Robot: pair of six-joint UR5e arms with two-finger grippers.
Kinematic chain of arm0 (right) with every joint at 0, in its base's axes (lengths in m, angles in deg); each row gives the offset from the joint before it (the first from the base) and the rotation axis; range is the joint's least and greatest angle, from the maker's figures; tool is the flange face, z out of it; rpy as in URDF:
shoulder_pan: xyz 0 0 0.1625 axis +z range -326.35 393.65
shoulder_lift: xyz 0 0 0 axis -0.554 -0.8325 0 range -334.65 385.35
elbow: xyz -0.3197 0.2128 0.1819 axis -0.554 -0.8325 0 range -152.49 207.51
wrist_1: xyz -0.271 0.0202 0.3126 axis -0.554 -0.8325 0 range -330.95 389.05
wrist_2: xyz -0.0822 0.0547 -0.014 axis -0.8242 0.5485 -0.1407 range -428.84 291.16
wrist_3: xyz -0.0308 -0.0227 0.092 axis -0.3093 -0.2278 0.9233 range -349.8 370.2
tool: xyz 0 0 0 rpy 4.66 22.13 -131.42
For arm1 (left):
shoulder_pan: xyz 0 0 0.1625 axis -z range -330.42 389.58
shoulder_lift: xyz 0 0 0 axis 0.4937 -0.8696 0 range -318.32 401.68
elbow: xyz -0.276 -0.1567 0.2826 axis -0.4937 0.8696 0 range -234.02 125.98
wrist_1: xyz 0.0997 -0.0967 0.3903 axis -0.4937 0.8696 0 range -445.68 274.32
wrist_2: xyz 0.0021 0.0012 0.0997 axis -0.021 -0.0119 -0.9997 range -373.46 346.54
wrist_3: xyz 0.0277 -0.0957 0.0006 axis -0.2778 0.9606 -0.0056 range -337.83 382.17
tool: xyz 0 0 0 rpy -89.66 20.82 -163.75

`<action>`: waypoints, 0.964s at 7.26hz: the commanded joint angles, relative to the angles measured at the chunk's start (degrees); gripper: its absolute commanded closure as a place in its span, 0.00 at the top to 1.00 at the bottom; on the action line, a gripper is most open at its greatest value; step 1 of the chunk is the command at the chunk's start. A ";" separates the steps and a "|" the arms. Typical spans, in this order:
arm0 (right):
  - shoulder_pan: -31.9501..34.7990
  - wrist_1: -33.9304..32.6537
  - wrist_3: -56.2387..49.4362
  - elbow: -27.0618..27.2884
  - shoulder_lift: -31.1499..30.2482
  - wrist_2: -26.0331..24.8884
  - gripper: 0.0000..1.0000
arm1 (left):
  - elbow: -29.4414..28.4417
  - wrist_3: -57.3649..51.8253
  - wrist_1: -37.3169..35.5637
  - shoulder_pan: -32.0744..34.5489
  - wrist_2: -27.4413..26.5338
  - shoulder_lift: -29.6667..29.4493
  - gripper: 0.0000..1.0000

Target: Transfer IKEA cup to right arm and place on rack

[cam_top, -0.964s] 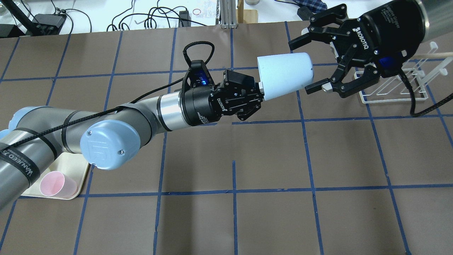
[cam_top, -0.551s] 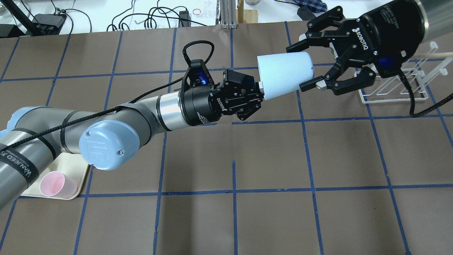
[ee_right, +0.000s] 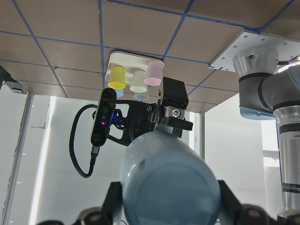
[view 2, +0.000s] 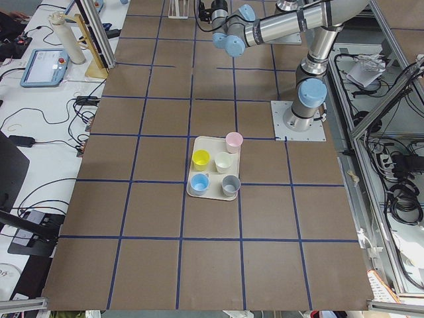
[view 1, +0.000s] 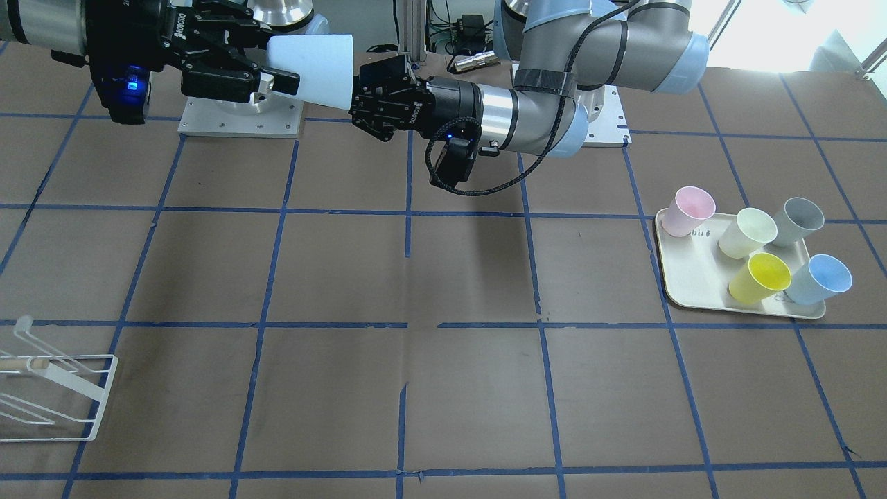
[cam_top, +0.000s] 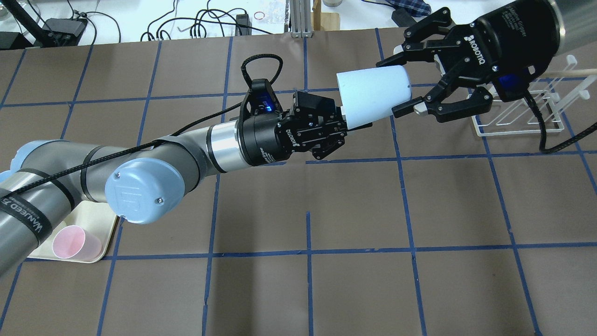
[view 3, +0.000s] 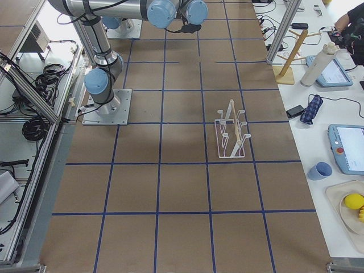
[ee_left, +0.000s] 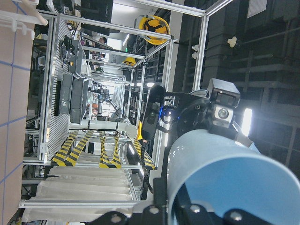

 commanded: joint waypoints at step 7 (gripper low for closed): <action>-2.99 -17.16 -3.06 -0.94 0.55 -12.91 0.58 | -0.88 4.63 -2.41 -15.98 -26.26 0.24 1.00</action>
